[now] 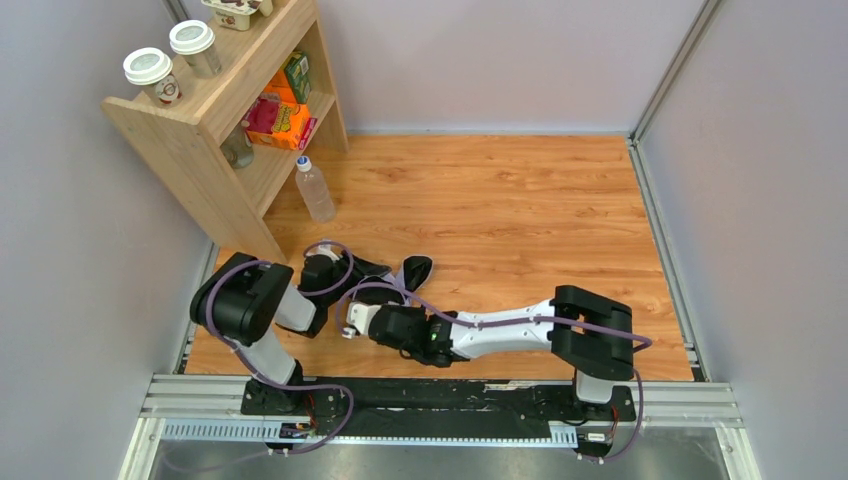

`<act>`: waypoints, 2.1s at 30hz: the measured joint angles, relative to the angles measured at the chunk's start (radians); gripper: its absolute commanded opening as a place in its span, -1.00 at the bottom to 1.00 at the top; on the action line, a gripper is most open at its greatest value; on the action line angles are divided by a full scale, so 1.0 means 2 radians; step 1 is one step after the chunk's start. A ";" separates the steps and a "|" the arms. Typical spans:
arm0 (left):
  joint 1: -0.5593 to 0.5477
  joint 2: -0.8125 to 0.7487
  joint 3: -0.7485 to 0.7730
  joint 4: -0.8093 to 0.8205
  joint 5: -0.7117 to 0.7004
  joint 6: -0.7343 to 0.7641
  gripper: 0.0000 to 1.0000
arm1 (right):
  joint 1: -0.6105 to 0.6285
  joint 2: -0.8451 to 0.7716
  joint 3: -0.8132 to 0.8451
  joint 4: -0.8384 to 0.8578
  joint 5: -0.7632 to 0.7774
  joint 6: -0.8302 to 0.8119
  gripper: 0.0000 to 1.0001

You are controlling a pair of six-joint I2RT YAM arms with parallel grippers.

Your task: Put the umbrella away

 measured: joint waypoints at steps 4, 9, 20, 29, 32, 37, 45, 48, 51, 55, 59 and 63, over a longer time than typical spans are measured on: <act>0.012 0.061 0.000 0.085 0.034 -0.012 -1.00 | -0.034 -0.008 0.025 -0.043 -0.084 0.008 -0.91; 0.020 0.134 -0.007 0.196 0.059 -0.037 -1.00 | -0.059 -0.021 0.027 -0.050 -0.145 0.022 -0.78; 0.020 0.155 -0.021 0.240 0.065 -0.050 -1.00 | -0.065 -0.029 0.028 -0.059 -0.187 0.021 -0.60; 0.018 0.122 -0.018 0.189 0.067 -0.035 -1.00 | -0.081 -0.034 0.031 -0.063 -0.252 0.041 -0.45; 0.018 0.121 -0.017 0.188 0.067 -0.035 -1.00 | -0.091 -0.037 0.030 -0.064 -0.277 0.051 -0.69; 0.018 0.121 -0.017 0.188 0.068 -0.035 -1.00 | -0.105 -0.043 0.020 -0.053 -0.311 0.062 -0.47; 0.019 0.119 -0.017 0.185 0.068 -0.033 -1.00 | -0.150 -0.054 0.000 -0.027 -0.427 0.100 -0.55; 0.019 0.115 -0.017 0.180 0.068 -0.031 -1.00 | -0.162 -0.050 0.000 -0.024 -0.460 0.105 -0.59; 0.021 0.114 -0.019 0.179 0.072 -0.029 -1.00 | -0.169 -0.040 0.006 -0.023 -0.492 0.108 -0.53; 0.025 0.112 -0.020 0.176 0.079 -0.022 -1.00 | -0.179 -0.021 0.023 -0.026 -0.527 0.113 -0.42; 0.029 0.110 -0.021 0.175 0.082 -0.019 -1.00 | -0.189 -0.009 0.035 -0.032 -0.560 0.120 -0.41; 0.031 0.110 -0.023 0.176 0.087 -0.017 -1.00 | -0.205 0.016 0.062 -0.051 -0.604 0.132 -0.30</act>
